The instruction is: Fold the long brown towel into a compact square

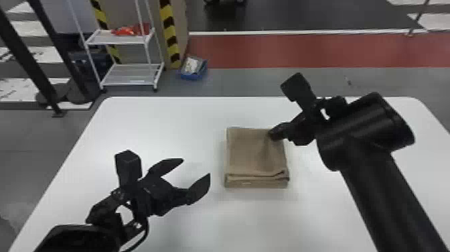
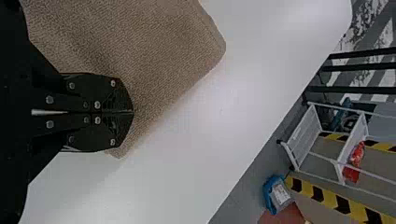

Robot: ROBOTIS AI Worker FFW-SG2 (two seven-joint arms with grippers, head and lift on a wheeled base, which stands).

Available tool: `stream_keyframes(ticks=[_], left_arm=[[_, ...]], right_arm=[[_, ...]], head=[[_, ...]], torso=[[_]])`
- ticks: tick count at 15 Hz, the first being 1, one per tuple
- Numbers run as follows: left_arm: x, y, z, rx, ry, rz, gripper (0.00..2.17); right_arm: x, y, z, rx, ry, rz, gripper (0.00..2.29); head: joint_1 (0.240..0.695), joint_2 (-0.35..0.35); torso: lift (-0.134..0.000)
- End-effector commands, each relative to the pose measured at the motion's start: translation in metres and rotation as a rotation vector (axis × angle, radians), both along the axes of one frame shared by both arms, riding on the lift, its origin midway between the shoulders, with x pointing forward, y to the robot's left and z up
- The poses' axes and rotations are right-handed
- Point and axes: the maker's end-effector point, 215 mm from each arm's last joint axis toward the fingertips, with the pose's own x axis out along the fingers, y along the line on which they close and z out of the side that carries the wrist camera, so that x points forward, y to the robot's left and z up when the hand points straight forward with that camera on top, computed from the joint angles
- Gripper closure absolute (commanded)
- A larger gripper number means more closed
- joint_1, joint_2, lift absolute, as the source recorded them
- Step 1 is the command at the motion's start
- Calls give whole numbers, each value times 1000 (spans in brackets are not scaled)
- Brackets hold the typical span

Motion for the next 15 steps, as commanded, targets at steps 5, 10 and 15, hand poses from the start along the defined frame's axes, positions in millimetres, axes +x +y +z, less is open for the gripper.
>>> stream_keyframes(ticks=[5,10,15], left_arm=[[4,73,24,-53,-103,191,16],[-21,128,58,-93,-296,431,19],[-71,143,83,-78,-440,579,26]], right_arm=[[-40,-38,46,296,-140,-256,333],[-95,-47,21,263,-378,-355,83],[-158,-59,71,370,-644,-464,90]], head=[[695,79],[695,130],[695,183]], torso=[[-120],[-120],[-120]])
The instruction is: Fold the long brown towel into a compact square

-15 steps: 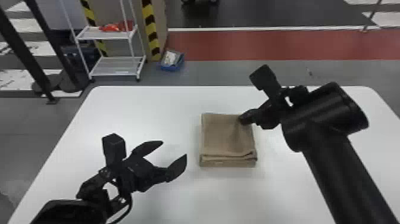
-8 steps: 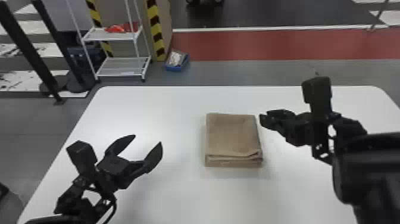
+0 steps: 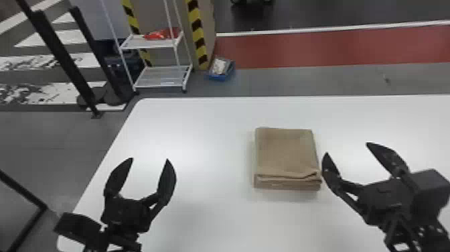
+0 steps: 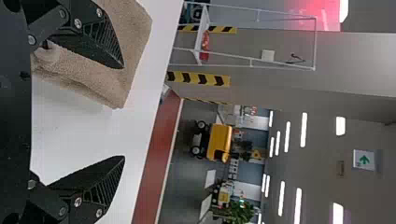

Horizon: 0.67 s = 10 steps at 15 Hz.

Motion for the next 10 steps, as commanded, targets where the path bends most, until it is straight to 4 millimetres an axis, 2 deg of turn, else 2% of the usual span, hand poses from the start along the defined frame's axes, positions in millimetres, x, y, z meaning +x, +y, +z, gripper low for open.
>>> stream_keyframes(ticks=[1,4,6,10], left_arm=[[-15,-2,-7,18,17,23,26],[-22,1,-20,34,77,24,26],[-27,11,-20,45,96,36,26],[-27,9,-22,56,113,9,26]], right_arm=[[-23,-15,11,50,-39,-44,90],[-36,-35,28,78,-109,-109,93],[-40,-52,21,90,-96,-150,97],[-43,-51,23,100,-103,-148,97]], head=[[695,187],[695,169],[695,159],[695,149]], torso=[[-120],[-120],[-120],[-120]])
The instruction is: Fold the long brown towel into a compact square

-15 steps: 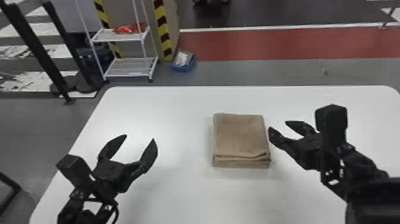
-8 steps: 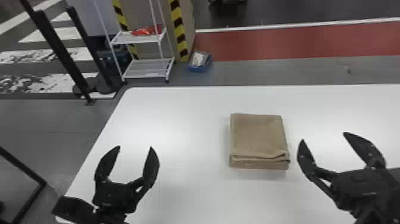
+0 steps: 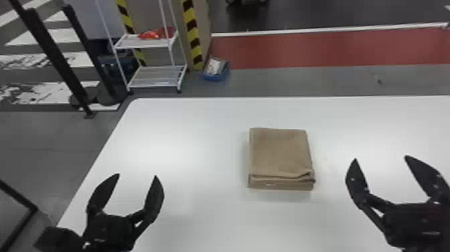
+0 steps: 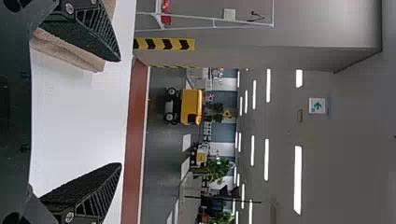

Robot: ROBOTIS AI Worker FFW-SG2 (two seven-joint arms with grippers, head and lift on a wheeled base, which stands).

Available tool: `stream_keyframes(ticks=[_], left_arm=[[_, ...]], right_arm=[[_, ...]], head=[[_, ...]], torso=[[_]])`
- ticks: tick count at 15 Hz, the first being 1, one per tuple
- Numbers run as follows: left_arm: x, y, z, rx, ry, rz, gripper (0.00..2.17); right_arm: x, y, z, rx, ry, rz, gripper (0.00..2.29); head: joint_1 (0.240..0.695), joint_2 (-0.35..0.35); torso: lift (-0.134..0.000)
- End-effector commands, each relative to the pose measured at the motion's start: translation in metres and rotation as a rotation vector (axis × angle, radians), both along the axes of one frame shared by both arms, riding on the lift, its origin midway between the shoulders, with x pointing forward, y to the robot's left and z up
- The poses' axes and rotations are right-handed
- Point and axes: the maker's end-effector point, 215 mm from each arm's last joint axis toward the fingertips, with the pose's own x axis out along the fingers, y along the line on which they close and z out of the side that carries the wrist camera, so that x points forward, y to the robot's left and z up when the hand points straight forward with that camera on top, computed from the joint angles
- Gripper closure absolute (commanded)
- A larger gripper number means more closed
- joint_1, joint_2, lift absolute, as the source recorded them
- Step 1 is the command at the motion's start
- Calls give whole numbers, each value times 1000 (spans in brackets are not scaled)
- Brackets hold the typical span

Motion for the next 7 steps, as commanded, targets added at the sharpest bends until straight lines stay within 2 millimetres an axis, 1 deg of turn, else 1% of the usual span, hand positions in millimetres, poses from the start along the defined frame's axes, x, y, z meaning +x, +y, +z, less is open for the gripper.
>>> stream_keyframes(ticks=[1,3,7], left_arm=[[-1,-2,-2,2,6,-12,26],[-1,-2,-2,5,8,-14,26],[2,-5,-10,-5,38,-20,26]], right_arm=[[0,1,-2,2,2,1,97],[0,2,-4,3,9,2,97],[-1,0,-8,3,16,-4,97]], head=[[695,149],[695,148],[695,145]], torso=[[-120],[-120],[-120]])
